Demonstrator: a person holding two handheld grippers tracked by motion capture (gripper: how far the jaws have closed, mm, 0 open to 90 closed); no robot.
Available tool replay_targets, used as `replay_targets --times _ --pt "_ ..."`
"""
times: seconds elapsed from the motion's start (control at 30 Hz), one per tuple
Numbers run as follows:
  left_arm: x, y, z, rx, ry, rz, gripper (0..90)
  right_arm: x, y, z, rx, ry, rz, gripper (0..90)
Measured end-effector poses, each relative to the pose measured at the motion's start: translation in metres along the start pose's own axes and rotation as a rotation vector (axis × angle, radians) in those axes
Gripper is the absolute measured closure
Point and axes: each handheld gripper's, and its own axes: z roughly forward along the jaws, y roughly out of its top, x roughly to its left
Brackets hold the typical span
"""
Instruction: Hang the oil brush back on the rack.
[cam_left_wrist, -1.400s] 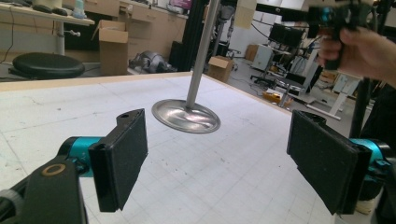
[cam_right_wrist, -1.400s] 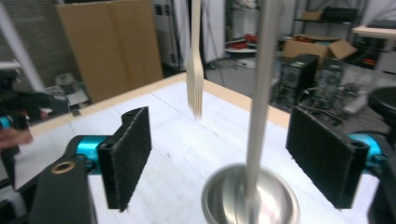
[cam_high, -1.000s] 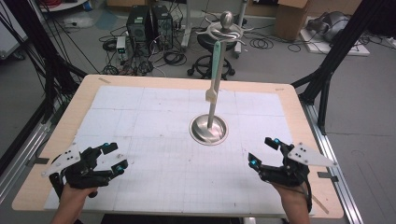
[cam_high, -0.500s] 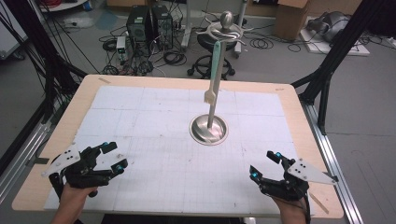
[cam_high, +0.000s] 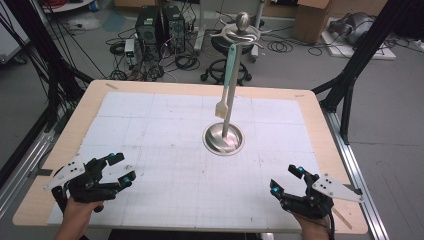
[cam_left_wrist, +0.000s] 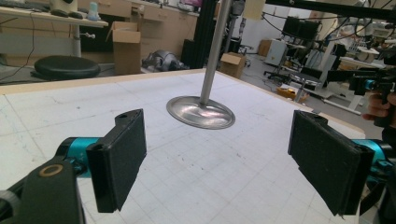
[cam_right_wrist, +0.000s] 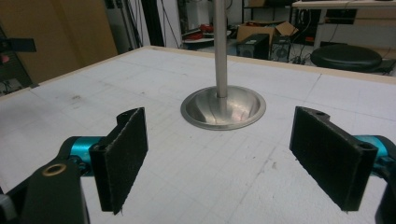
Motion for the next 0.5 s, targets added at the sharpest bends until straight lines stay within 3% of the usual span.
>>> replay_targets --times 0.5 --pt "0.0005 -0.0003 -0.0007 0.003 0.004 -0.003 19.9 0.0001 -0.0006 0.0008 0.016 -0.003 -0.012 18.6"
